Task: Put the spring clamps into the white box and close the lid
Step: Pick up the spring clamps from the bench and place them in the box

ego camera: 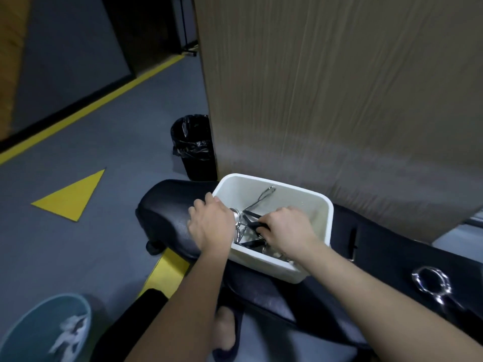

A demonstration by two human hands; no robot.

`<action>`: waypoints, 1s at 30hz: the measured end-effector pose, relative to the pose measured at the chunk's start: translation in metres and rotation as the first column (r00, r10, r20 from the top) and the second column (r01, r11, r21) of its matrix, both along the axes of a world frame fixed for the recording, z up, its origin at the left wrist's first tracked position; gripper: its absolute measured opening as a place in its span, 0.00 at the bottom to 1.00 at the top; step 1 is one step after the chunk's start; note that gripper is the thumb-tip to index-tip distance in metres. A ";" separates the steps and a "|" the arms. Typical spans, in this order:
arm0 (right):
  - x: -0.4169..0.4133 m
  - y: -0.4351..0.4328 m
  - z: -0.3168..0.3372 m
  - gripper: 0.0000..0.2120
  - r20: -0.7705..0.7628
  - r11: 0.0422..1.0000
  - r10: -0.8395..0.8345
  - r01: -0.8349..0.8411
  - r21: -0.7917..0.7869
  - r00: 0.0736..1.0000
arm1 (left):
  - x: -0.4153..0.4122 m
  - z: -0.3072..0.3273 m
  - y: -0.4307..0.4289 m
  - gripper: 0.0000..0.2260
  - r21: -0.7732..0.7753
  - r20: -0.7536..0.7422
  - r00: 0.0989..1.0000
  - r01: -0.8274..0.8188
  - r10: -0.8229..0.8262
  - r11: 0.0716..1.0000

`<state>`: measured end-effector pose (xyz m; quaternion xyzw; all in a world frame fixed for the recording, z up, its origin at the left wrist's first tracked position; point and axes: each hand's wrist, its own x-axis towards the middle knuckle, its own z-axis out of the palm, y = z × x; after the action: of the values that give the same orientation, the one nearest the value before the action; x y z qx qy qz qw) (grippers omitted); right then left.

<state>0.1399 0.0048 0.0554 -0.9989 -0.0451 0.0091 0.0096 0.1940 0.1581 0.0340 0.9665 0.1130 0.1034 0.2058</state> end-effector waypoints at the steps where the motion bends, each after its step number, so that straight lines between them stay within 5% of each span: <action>1: 0.004 0.005 -0.005 0.12 -0.061 1.000 -0.027 0.027 -0.009 0.998 | 0.000 0.000 0.000 0.17 0.000 0.001 1.000 0.000 0.000 1.000; 5: 0.005 0.009 -0.024 0.15 -0.243 0.992 -0.095 0.114 0.063 0.965 | -0.004 -0.002 -0.003 0.17 0.022 0.011 1.000 0.012 -0.012 1.000; 13: 0.005 0.011 -0.024 0.15 -0.151 0.946 -0.228 0.255 0.197 0.962 | -0.006 0.000 -0.004 0.18 0.036 -0.004 1.000 0.025 -0.025 0.999; 19: 0.000 0.008 -0.032 0.17 -0.243 0.938 -0.195 0.253 0.238 0.950 | -0.009 0.004 -0.004 0.18 0.022 -0.021 0.999 0.045 -0.044 0.999; 30: 0.004 -0.003 -0.030 0.11 -0.252 0.827 -0.289 0.374 0.421 0.923 | -0.002 0.020 0.001 0.26 0.043 -0.230 0.962 0.157 -0.143 0.987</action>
<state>0.1437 0.0017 0.0254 -0.9553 0.1298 0.0850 0.2517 0.1916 0.1588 0.0539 0.9836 0.0588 -0.0200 0.1694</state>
